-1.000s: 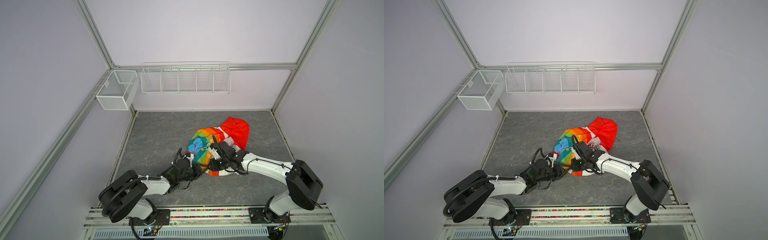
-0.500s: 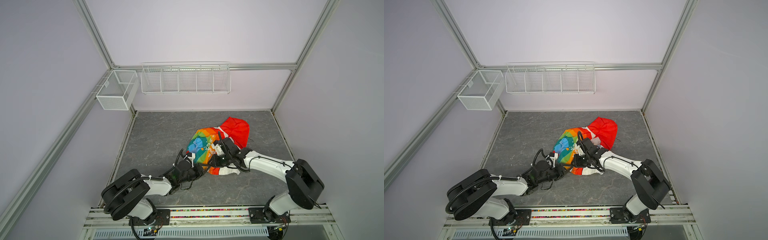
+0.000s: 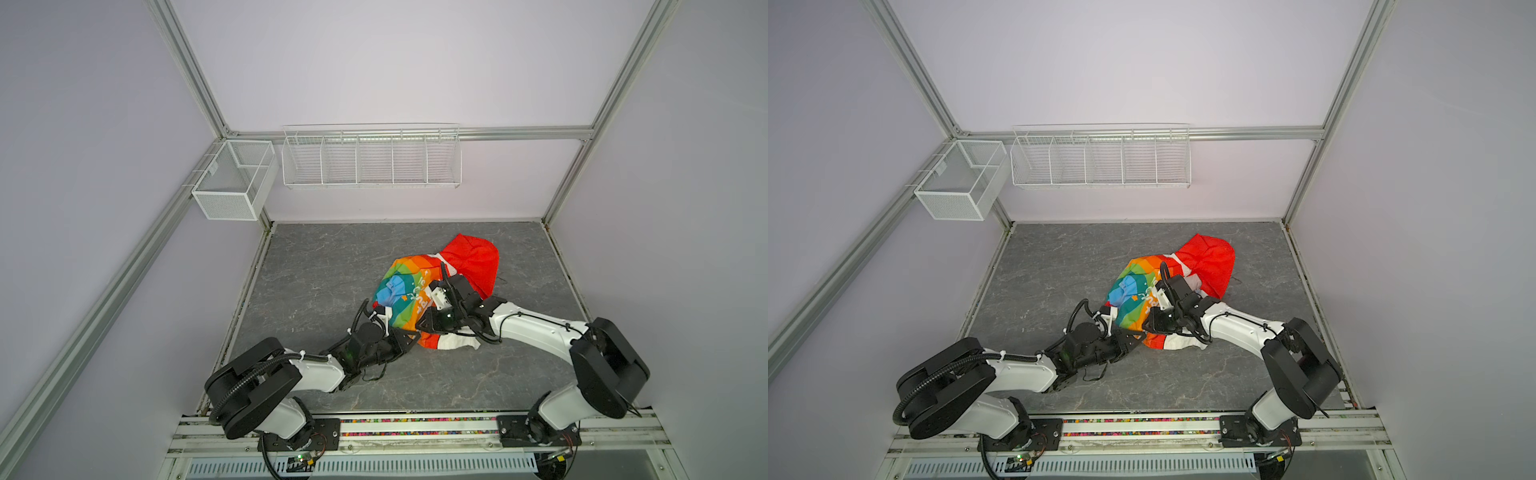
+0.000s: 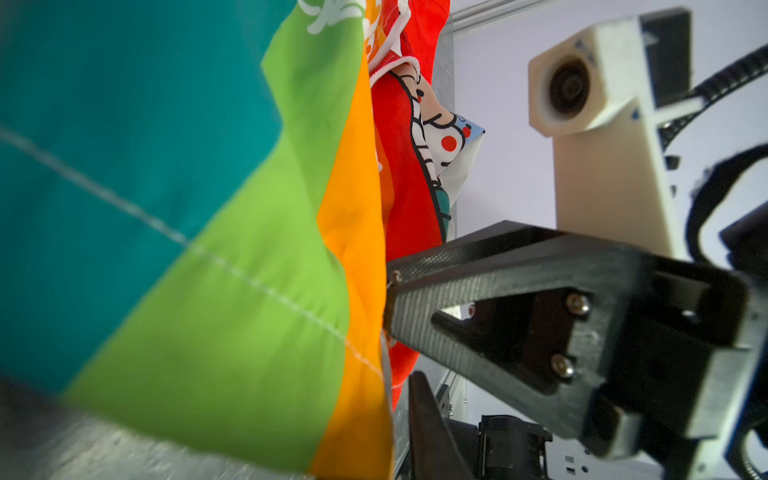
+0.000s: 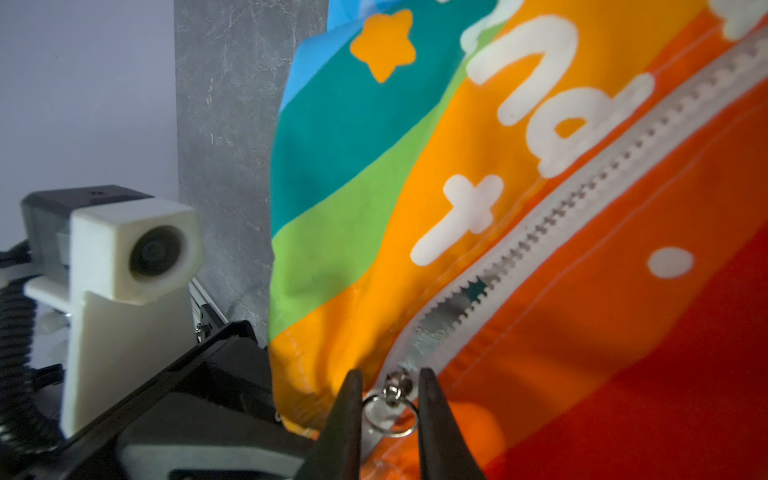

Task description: Zip up the jacket

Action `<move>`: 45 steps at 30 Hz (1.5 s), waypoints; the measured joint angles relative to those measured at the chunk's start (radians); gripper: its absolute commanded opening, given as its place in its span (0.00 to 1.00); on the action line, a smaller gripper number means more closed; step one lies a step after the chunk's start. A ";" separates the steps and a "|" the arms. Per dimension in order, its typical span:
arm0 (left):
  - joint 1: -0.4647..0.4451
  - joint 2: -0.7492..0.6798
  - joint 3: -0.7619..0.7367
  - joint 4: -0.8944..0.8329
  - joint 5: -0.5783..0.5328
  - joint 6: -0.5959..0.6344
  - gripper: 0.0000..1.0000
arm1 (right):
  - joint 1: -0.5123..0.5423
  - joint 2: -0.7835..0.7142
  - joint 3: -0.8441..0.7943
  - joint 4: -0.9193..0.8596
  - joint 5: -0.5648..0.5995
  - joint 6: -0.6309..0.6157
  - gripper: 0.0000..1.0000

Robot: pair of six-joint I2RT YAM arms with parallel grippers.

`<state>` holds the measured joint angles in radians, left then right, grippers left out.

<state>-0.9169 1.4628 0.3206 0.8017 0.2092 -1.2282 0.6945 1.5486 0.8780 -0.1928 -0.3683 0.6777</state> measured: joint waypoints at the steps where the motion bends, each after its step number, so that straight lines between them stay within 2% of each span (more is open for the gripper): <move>1: 0.000 0.000 0.000 0.000 -0.001 0.001 0.09 | -0.003 0.000 -0.007 -0.001 0.000 0.000 0.17; 5: 0.000 0.000 0.000 -0.002 -0.004 0.003 0.02 | -0.013 -0.003 -0.012 -0.002 0.000 0.003 0.17; 7: 0.000 -0.003 0.000 -0.008 -0.007 0.004 0.00 | -0.019 -0.011 -0.013 -0.005 0.000 0.003 0.20; 9: 0.000 -0.011 0.000 -0.023 -0.012 0.003 0.00 | -0.025 -0.024 -0.013 -0.012 0.000 0.001 0.31; 11: 0.000 -0.028 0.000 -0.047 -0.020 0.007 0.00 | -0.032 -0.043 -0.013 -0.024 0.004 -0.008 0.48; 14: 0.000 -0.068 0.000 -0.110 -0.033 0.017 0.00 | -0.050 -0.087 -0.012 -0.064 0.032 -0.032 0.69; 18: 0.014 -0.139 0.000 -0.219 -0.049 0.041 0.00 | -0.098 -0.174 0.000 -0.155 0.113 -0.076 0.80; 21: 0.043 -0.206 0.000 -0.313 -0.058 0.064 0.00 | -0.164 -0.229 0.004 -0.199 0.183 -0.112 0.80; 25: 0.083 -0.318 0.001 -0.448 -0.093 0.102 0.00 | -0.244 -0.224 -0.014 -0.210 0.221 -0.152 0.74; 30: 0.146 -0.444 0.035 -0.615 -0.127 0.176 0.00 | -0.240 -0.159 -0.103 -0.158 0.190 -0.145 0.70; 34: 0.227 -0.491 0.073 -0.689 -0.115 0.224 0.00 | -0.163 -0.108 -0.174 -0.082 0.166 -0.087 0.69; 39: 0.321 -0.476 0.130 -0.768 -0.063 0.279 0.00 | -0.023 -0.051 -0.183 0.061 0.158 0.014 0.68; 45: 0.414 -0.426 0.253 -0.823 0.010 0.343 0.00 | 0.122 0.061 -0.096 0.157 0.162 0.100 0.69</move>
<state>-0.5026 1.0363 0.5732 -0.0216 0.2192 -0.8848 0.8169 1.6100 0.7822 -0.0357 -0.2066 0.7776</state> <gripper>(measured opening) 0.049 0.688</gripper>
